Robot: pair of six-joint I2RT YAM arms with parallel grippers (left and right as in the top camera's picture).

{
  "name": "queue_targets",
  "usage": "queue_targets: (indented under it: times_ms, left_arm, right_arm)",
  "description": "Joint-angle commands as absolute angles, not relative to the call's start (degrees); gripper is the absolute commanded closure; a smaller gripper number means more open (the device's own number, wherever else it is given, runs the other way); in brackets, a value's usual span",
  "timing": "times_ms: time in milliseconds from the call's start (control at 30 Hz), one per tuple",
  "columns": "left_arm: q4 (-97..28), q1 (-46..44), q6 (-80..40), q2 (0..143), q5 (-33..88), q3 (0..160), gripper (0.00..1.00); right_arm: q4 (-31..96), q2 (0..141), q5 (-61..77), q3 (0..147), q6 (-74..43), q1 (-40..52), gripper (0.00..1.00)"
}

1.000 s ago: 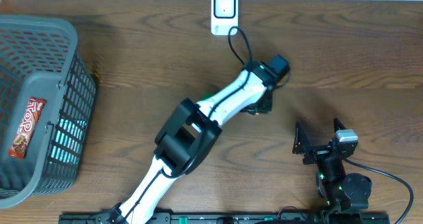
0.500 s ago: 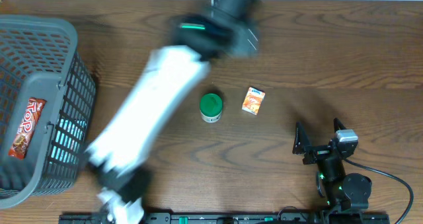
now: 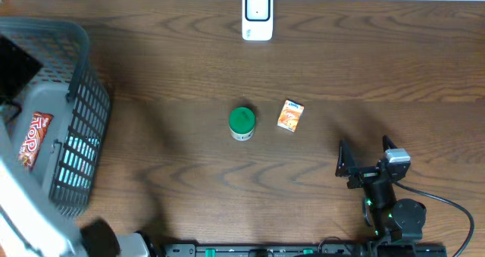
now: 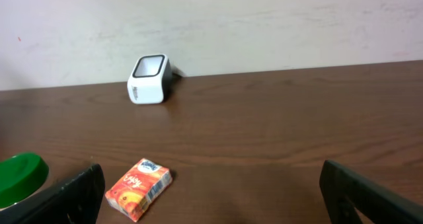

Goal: Scan the item barcode
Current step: 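Reach into the basket and grasp the mint-green wet-wipe pack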

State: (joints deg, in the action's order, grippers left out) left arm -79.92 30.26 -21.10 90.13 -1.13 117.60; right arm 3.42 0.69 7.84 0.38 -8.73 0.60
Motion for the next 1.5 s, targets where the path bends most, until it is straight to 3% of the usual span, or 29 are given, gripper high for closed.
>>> queue_targets:
  times_ms: [0,300,900,1200,1233,1367,1467]
  left_arm:
    - [-79.26,32.99,-28.01,92.49,0.38,106.63,0.07]
    - [-66.81,32.71,-29.28,96.86,0.64,86.87,0.06]
    - [-60.93,32.67,-31.22,116.20,0.62,86.56,0.06]
    - [-66.54,32.71,-31.20,119.94,0.38,86.52,0.06]
    - [-68.03,32.71,-31.22,120.51,0.38,86.48,0.08]
    - [-72.95,32.71,-31.75,121.12,-0.67,86.48,0.52]
    - [-76.62,32.99,-31.81,121.08,-1.10,87.53,0.75]
  right_arm:
    - [3.64,0.38,7.57,0.32,-9.37,0.84,0.01]
    - [3.64,0.38,7.57,0.32,-9.37,0.84,0.01]
    - [3.64,0.38,7.57,0.32,-9.37,0.84,0.01]
    - [3.64,0.38,7.57,0.32,-9.37,0.84,0.01]
    - [3.64,0.38,7.57,0.32,-9.37,0.84,0.01]
    - [3.64,0.38,7.57,0.32,-9.37,0.84,0.01]
    - [3.64,0.38,7.57,0.32,-9.37,0.84,0.01]
